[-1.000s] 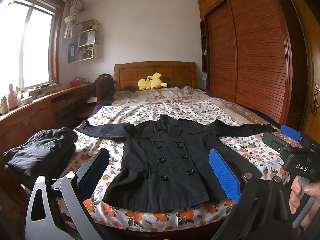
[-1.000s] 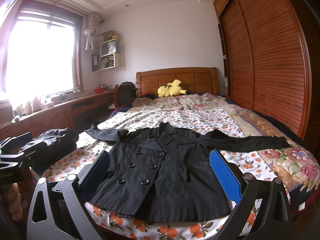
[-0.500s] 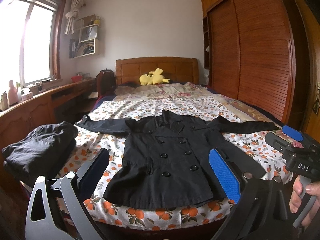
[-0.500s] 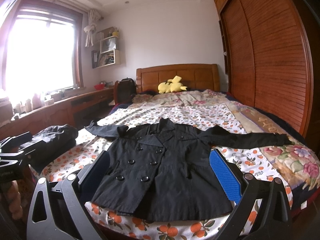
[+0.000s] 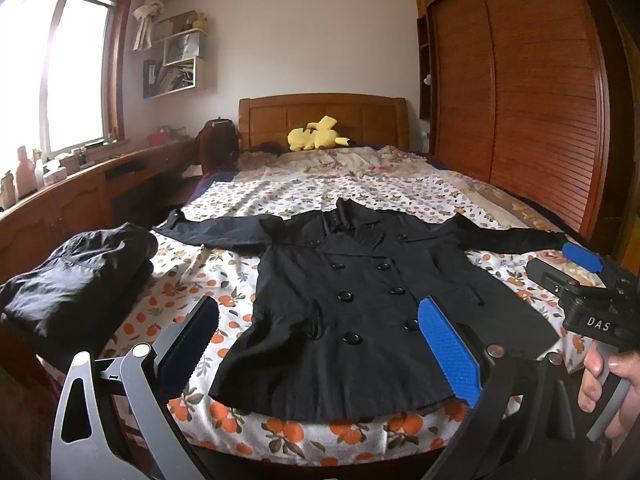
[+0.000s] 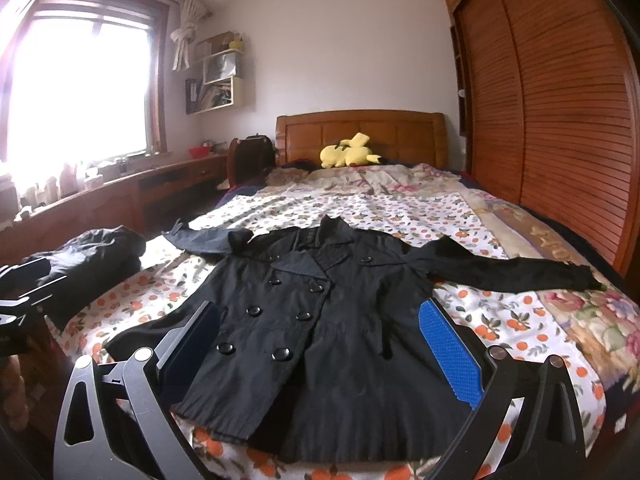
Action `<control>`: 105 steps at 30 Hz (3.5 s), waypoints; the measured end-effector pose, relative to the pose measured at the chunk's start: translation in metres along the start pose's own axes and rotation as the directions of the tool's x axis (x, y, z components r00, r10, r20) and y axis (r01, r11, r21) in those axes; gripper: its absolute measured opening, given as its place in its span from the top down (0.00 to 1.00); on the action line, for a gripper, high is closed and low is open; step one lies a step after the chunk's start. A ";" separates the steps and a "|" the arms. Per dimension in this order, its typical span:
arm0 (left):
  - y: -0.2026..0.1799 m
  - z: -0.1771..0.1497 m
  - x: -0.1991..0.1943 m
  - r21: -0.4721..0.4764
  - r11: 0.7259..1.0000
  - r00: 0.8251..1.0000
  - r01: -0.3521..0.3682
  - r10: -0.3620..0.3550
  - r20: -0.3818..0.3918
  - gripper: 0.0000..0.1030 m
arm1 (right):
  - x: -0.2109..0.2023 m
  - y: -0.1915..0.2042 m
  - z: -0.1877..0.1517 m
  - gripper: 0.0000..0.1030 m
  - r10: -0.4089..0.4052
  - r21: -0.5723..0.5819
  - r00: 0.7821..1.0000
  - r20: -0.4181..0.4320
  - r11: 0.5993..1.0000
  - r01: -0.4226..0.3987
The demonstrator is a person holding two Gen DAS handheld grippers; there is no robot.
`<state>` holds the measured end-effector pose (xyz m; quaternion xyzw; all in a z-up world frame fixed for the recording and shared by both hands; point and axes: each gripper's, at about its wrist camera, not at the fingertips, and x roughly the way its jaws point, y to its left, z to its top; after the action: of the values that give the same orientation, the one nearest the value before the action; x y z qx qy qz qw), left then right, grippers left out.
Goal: Fold large clothes
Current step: 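Reach the left tool to the cuff of the nearest coat sleeve and grasp it, then carry the held sleeve across the coat body with the left tool and release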
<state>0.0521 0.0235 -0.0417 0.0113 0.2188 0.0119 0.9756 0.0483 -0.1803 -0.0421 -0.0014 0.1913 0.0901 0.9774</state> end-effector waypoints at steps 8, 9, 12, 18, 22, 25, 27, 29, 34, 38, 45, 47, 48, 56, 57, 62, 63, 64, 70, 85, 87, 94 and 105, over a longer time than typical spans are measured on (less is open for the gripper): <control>0.016 0.011 0.043 0.003 1.000 1.000 -0.021 0.021 -0.017 0.02 | 0.040 0.006 0.016 0.06 0.025 -0.030 0.999 0.027 0.999 -0.024; 0.018 0.012 0.049 0.003 1.000 0.999 -0.026 0.026 -0.021 0.02 | 0.044 0.006 0.019 0.06 0.028 -0.033 0.999 0.030 0.999 -0.027; 0.025 0.015 0.067 0.006 0.999 0.998 -0.046 0.046 -0.037 0.02 | 0.063 0.008 0.027 0.06 0.045 -0.045 0.998 0.040 0.998 -0.043; 0.041 0.021 0.099 -0.003 0.996 0.994 -0.091 0.091 -0.064 0.02 | 0.100 0.014 0.045 0.06 0.093 -0.068 0.995 0.039 0.994 -0.090; 0.053 0.027 0.120 -0.013 0.994 0.991 -0.111 0.110 -0.077 0.02 | 0.129 0.020 0.052 0.06 0.133 -0.073 0.991 0.014 0.989 -0.132; 0.060 0.032 0.134 -0.014 0.992 0.989 -0.128 0.127 -0.080 0.02 | 0.150 0.028 0.056 0.06 0.147 -0.086 0.989 0.003 0.985 -0.147; 0.066 0.035 0.143 -0.018 0.991 0.988 -0.133 0.131 -0.083 0.02 | 0.162 0.033 0.057 0.06 0.153 -0.088 0.988 0.000 0.984 -0.152; 0.074 0.039 0.154 -0.021 0.991 0.988 -0.130 0.128 -0.089 0.02 | 0.176 0.038 0.060 0.06 0.161 -0.084 0.987 0.000 0.984 -0.160; 0.095 0.046 0.190 -0.004 0.990 0.984 -0.143 0.142 -0.110 0.02 | 0.209 0.048 0.060 0.06 0.169 -0.068 0.985 -0.016 0.983 -0.170; 0.114 0.049 0.222 -0.019 0.991 0.980 -0.136 0.132 -0.146 0.02 | 0.239 0.053 0.050 0.06 0.159 -0.080 0.986 -0.049 0.983 -0.163; 0.157 0.046 0.297 -0.067 0.992 0.972 -0.103 0.086 -0.220 0.02 | 0.284 0.052 0.018 0.06 0.141 -0.088 0.977 -0.157 0.984 -0.157; 0.169 0.046 0.319 -0.074 0.990 0.966 -0.121 0.101 -0.237 0.02 | 0.292 0.052 0.012 0.06 0.146 -0.085 0.972 -0.182 0.983 -0.164; 0.174 0.047 0.329 -0.079 0.988 0.964 -0.129 0.107 -0.242 0.02 | 0.296 0.052 0.008 0.06 0.148 -0.083 0.969 -0.197 0.982 -0.167; 0.220 0.056 0.408 -0.144 0.977 0.946 -0.156 0.106 -0.307 0.12 | 0.304 0.051 0.002 0.06 0.163 -0.063 0.960 -0.227 0.981 -0.181; 0.227 0.057 0.420 -0.154 0.974 0.940 -0.165 0.108 -0.323 0.15 | 0.305 0.052 0.001 0.06 0.162 -0.065 0.960 -0.227 0.981 -0.181; 0.251 0.056 0.464 -0.212 0.961 0.916 -0.180 0.085 -0.391 0.33 | 0.307 0.054 -0.001 0.06 0.158 -0.075 0.959 -0.233 0.981 -0.180; 0.256 0.054 0.472 -0.232 0.956 0.911 -0.179 0.072 -0.407 0.36 | 0.307 0.053 -0.001 0.06 0.159 -0.073 0.959 -0.234 0.981 -0.180; 0.261 0.052 0.480 -0.252 0.950 0.904 -0.185 0.064 -0.423 0.38 | 0.307 0.053 -0.001 0.06 0.159 -0.071 0.959 -0.234 0.981 -0.180; 0.274 0.044 0.509 -0.317 0.929 0.880 -0.189 0.018 -0.474 0.76 | 0.307 0.052 0.000 0.06 0.158 -0.070 0.960 -0.232 0.981 -0.178; 0.194 0.110 0.448 -0.178 0.977 0.932 -0.114 0.043 -0.360 1.00 | 0.268 0.031 0.010 0.06 0.135 -0.079 0.972 -0.192 0.985 -0.152; 0.168 0.116 0.430 -0.140 0.987 0.942 -0.073 0.022 -0.335 1.00 | 0.261 0.024 0.010 0.06 0.127 -0.079 0.974 -0.190 0.986 -0.144; 0.082 0.095 0.378 -0.044 0.998 0.946 0.050 -0.062 -0.317 1.00 | 0.239 0.006 0.020 0.06 0.113 -0.073 0.982 -0.154 0.989 -0.125; 0.081 0.066 0.352 0.009 1.000 0.957 0.006 -0.003 -0.290 0.36 | 0.230 0.009 0.025 0.06 0.136 -0.080 0.982 -0.131 0.986 -0.147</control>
<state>0.3974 0.1133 -0.1302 0.0135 0.3593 0.0102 0.9331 0.2651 -0.1306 -0.1045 -0.0372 0.2475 0.1675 0.9536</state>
